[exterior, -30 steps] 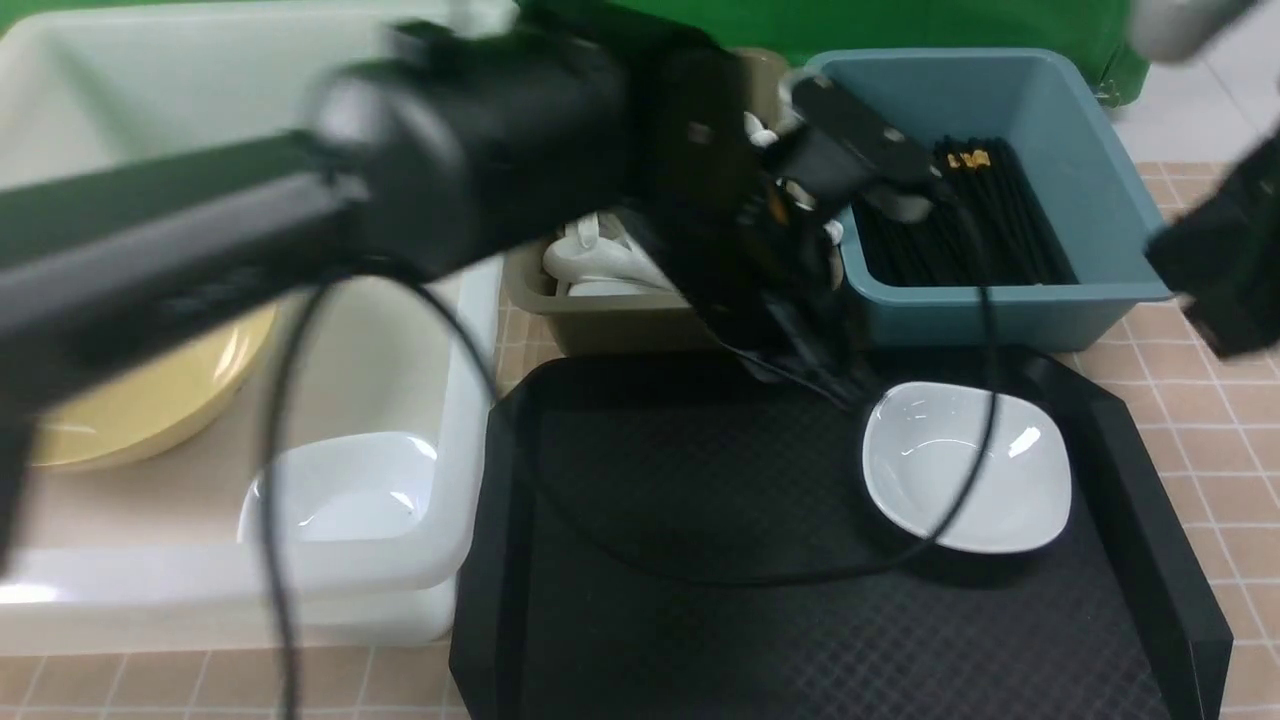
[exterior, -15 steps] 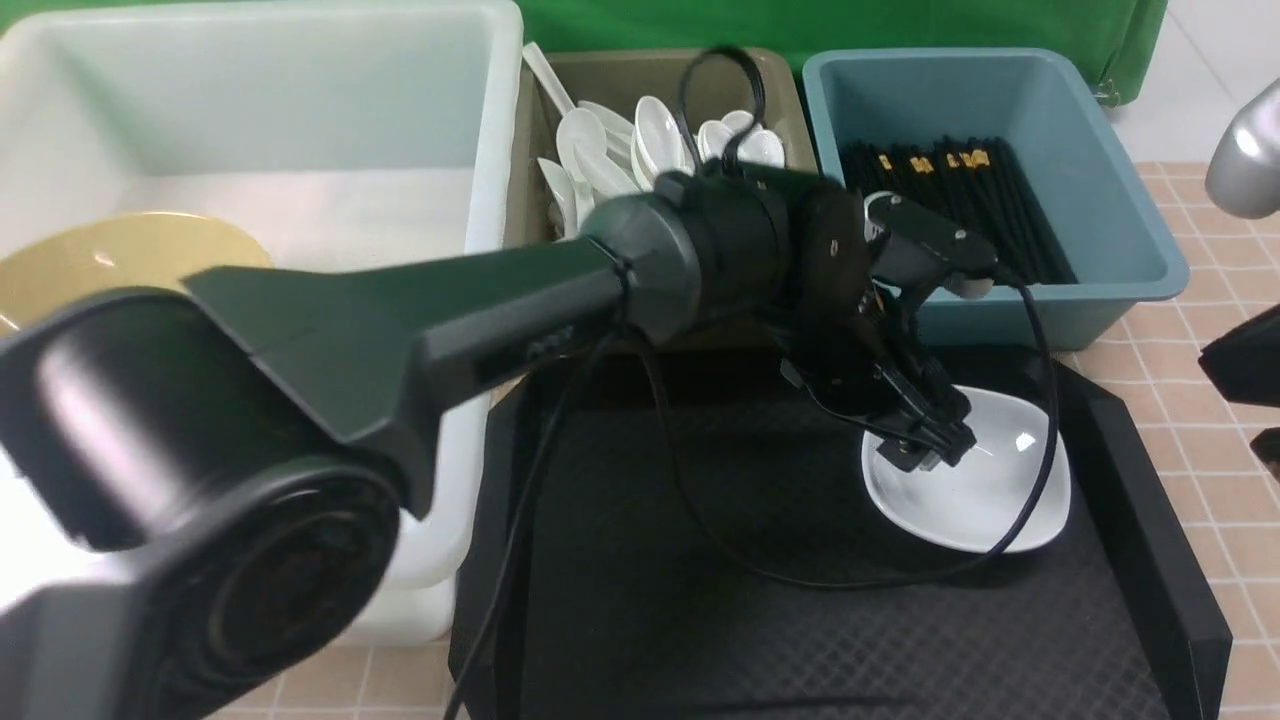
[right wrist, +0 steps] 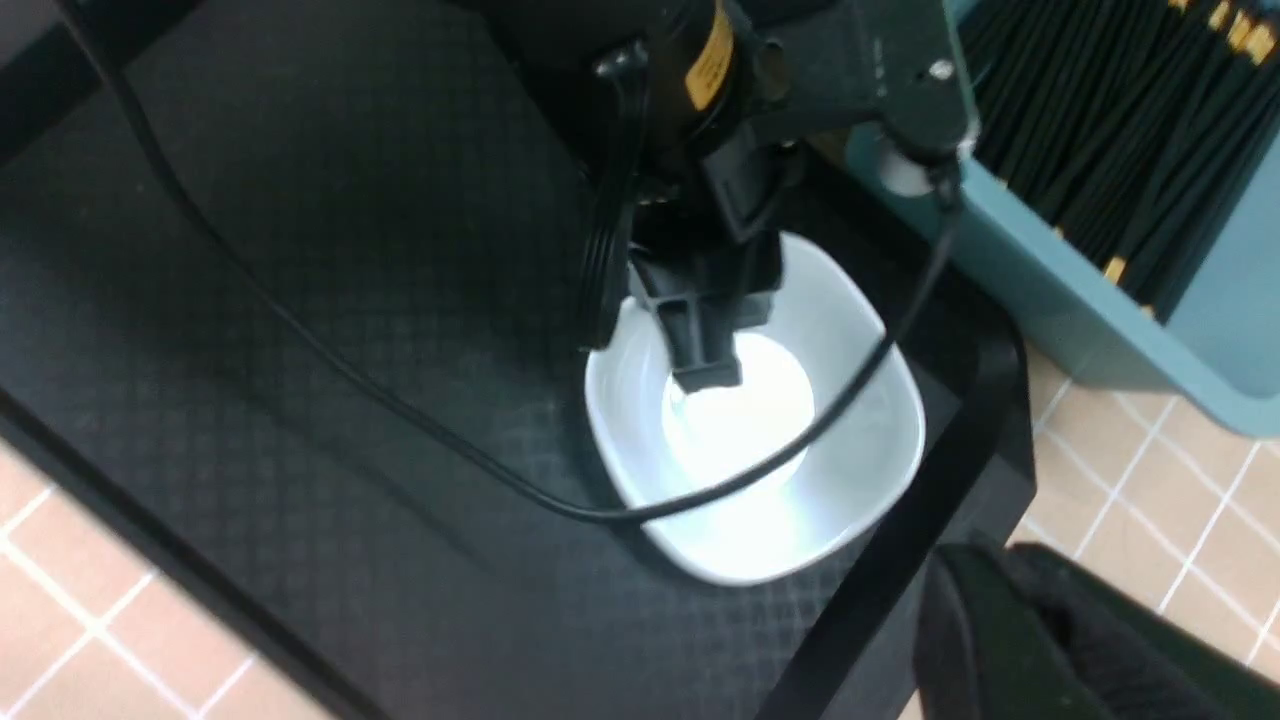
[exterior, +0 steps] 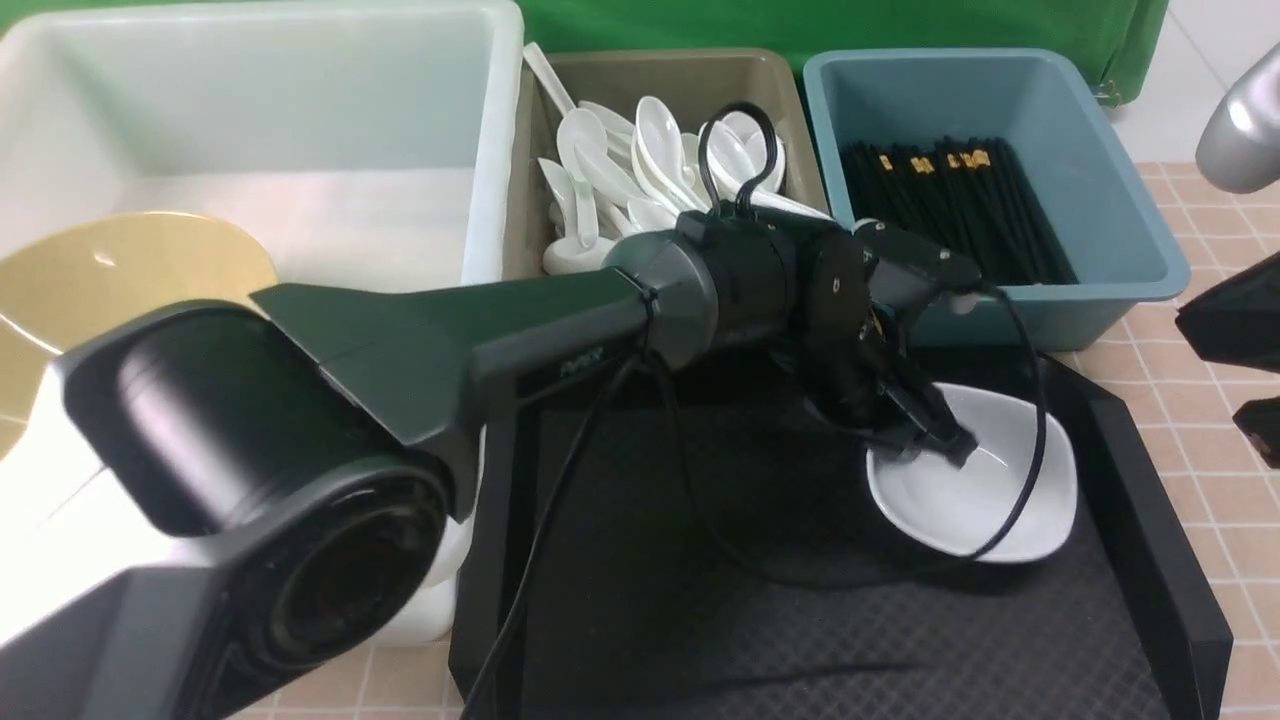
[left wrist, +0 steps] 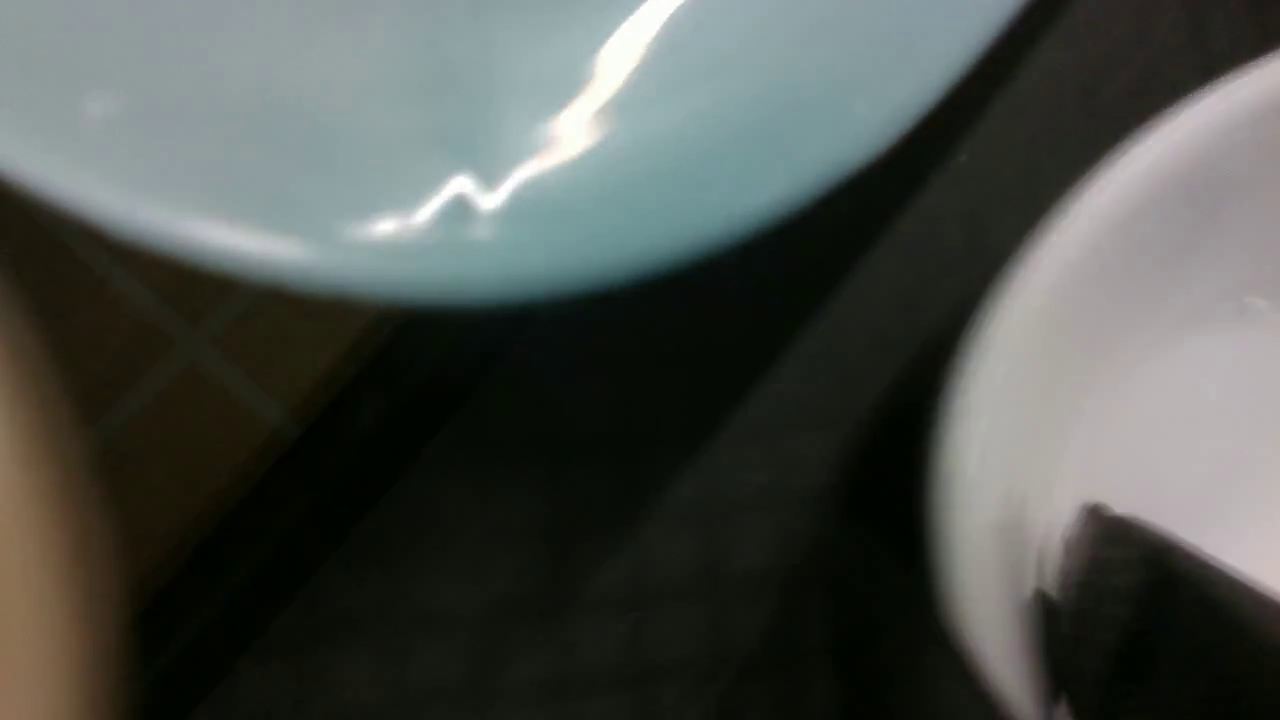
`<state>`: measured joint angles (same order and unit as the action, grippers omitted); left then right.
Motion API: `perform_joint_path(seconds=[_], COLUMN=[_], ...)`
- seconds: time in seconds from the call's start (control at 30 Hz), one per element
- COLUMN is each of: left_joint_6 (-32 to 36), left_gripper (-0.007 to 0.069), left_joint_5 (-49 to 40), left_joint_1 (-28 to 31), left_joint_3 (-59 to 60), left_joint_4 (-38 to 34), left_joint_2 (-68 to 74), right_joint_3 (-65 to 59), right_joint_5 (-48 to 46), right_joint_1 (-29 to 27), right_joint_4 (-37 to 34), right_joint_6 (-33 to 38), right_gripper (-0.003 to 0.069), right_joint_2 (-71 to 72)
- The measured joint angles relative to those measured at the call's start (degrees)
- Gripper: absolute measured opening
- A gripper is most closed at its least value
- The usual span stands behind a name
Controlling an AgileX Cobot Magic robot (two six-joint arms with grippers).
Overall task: On brown table put chopsticks spoon bowls plates into blue grey white boxes.
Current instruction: 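Grasp the small white bowl on the black tray by its rim with the left gripper, then place the white bowl into the white bin with the other dishes with the left gripper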
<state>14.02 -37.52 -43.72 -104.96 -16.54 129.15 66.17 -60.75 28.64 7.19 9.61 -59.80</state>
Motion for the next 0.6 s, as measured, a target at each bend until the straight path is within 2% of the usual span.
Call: perform_joint_path(seconds=[0.03, 0.07, 0.13, 0.3, 0.33, 0.4, 0.57, 0.6], left_joint_6=[0.1, 1.0, 2.1, 2.9, 2.9, 2.9, 3.1, 3.1], left_gripper=[0.0078, 0.0038, 0.0010, 0.0006, 0.0006, 0.0006, 0.0006, 0.0006], left_joint_5=[-0.2, -2.4, -5.8, -13.3, -16.7, -20.9, -26.2, -26.3], left_joint_1=[0.0, 0.2, 1.0, 5.1, 8.1, 11.9, 26.1, 26.7], left_joint_3=[-0.1, -0.9, -1.7, -2.2, -2.2, -2.0, 5.3, 6.4], left_joint_4=[0.0, 0.7, 2.8, 6.5, 7.5, 8.3, 8.6, 8.6], left_joint_2=[0.0, -1.9, -5.0, -14.1, -19.1, -24.0, -36.4, -36.8], right_joint_3=[0.0, 0.0, 0.0, 2.7, 5.1, 8.4, 16.9, 17.2], right_joint_5=[0.2, 1.6, 4.6, 6.9, 6.9, 6.8, 6.1, 6.1], right_joint_1=[0.0, 0.0, 0.0, 0.1, 1.1, 4.0, 15.3, 15.3], right_joint_4=[0.0, -0.1, -0.7, -7.2, -11.1, -14.0, -15.1, -15.1], right_joint_6=[0.1, 0.1, 0.4, 6.0, 9.4, 12.8, 16.8, 16.9], right_gripper=[0.0048, 0.0048, 0.0048, 0.0048, 0.0048, 0.0048, 0.0048, 0.0048], right_joint_2=[0.0, 0.0, 0.0, -1.4, -3.2, -5.7, -15.5, -15.9])
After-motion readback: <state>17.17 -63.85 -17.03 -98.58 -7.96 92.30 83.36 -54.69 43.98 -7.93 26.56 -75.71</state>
